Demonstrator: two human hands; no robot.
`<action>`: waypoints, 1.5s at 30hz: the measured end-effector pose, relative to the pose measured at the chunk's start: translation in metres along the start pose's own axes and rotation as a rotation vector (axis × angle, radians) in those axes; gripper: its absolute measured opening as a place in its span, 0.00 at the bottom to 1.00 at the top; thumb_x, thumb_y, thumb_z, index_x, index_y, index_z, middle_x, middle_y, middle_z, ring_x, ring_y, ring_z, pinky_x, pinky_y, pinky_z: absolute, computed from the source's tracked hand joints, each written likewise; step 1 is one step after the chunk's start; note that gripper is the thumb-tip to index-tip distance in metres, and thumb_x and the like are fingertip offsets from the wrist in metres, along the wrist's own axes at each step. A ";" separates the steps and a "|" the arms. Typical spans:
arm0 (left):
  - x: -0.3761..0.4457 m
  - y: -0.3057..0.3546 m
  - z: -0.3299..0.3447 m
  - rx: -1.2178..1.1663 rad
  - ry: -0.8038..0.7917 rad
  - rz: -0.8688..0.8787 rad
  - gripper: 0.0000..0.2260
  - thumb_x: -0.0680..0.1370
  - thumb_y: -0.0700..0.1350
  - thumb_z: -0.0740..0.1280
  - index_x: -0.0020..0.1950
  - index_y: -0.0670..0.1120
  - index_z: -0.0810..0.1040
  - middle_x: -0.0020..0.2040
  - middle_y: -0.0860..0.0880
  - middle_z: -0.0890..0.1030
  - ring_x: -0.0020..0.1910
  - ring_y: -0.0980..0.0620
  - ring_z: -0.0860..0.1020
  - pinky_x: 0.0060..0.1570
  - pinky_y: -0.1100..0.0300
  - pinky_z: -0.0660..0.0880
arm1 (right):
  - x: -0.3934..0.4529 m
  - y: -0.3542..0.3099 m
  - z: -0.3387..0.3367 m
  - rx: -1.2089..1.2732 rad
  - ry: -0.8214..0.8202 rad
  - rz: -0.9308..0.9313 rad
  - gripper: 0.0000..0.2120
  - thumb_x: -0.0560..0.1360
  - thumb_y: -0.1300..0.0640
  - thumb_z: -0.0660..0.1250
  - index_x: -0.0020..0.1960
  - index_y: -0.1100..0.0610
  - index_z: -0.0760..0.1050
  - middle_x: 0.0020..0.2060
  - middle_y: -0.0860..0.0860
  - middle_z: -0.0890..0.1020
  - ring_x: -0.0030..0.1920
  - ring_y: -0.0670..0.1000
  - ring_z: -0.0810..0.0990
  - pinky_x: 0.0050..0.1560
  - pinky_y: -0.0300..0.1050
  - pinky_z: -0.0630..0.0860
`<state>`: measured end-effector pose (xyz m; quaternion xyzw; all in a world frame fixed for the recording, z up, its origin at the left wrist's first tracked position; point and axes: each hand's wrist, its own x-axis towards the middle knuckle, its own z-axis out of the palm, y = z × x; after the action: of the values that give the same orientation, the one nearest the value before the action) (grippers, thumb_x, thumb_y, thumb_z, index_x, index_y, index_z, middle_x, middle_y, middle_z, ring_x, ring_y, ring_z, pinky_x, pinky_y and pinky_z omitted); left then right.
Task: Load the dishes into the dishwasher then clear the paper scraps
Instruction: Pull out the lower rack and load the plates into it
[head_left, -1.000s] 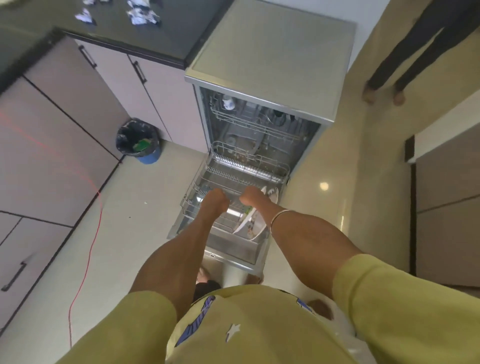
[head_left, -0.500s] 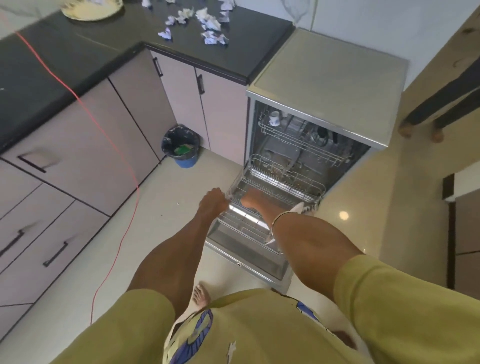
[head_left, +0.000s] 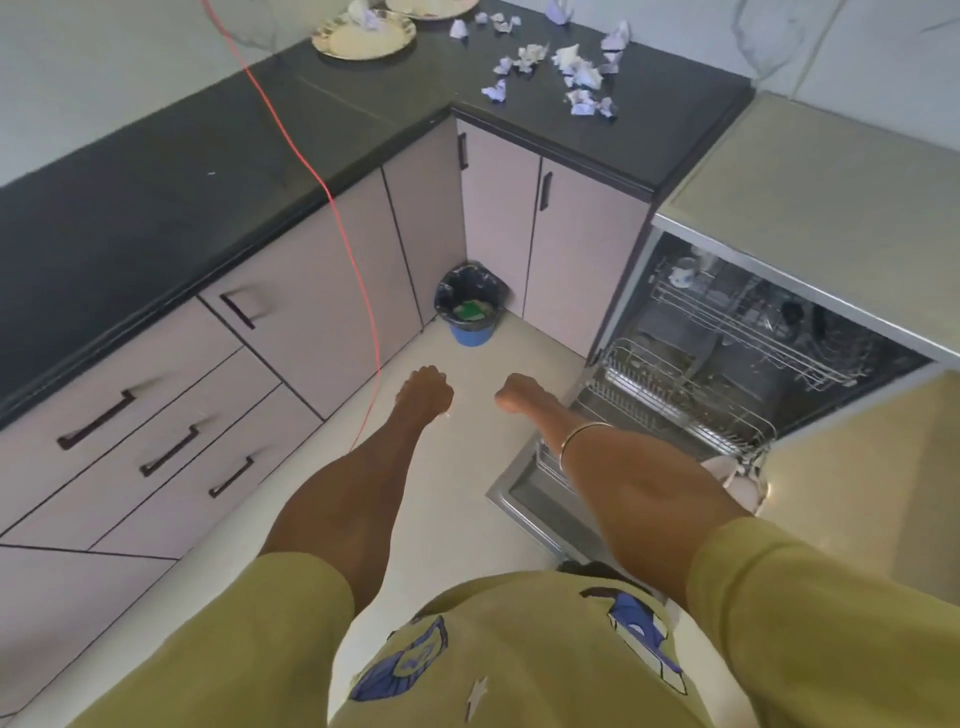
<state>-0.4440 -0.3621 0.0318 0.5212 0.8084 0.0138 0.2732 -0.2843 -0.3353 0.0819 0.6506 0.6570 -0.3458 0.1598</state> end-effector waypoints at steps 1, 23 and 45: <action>0.007 -0.007 -0.008 0.003 0.008 -0.003 0.14 0.80 0.41 0.56 0.62 0.37 0.73 0.63 0.38 0.76 0.61 0.38 0.74 0.53 0.52 0.70 | 0.004 -0.011 -0.001 -0.003 0.005 -0.005 0.21 0.81 0.58 0.57 0.73 0.61 0.66 0.71 0.58 0.71 0.70 0.61 0.71 0.66 0.52 0.69; 0.271 0.008 -0.200 -0.099 0.121 0.044 0.13 0.81 0.36 0.57 0.60 0.31 0.74 0.60 0.33 0.77 0.60 0.36 0.77 0.55 0.50 0.73 | 0.223 -0.198 -0.182 -0.009 0.063 -0.129 0.21 0.84 0.55 0.56 0.73 0.64 0.66 0.71 0.59 0.70 0.70 0.60 0.71 0.68 0.50 0.68; 0.581 0.073 -0.370 -0.104 0.299 0.156 0.12 0.79 0.39 0.58 0.58 0.37 0.76 0.58 0.35 0.78 0.59 0.34 0.77 0.56 0.47 0.73 | 0.462 -0.324 -0.377 0.300 0.290 -0.121 0.17 0.79 0.59 0.60 0.65 0.64 0.74 0.62 0.61 0.78 0.63 0.62 0.76 0.58 0.49 0.73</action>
<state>-0.7307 0.2621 0.1207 0.5596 0.7954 0.1540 0.1746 -0.5539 0.2854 0.1245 0.6694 0.6520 -0.3516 -0.0560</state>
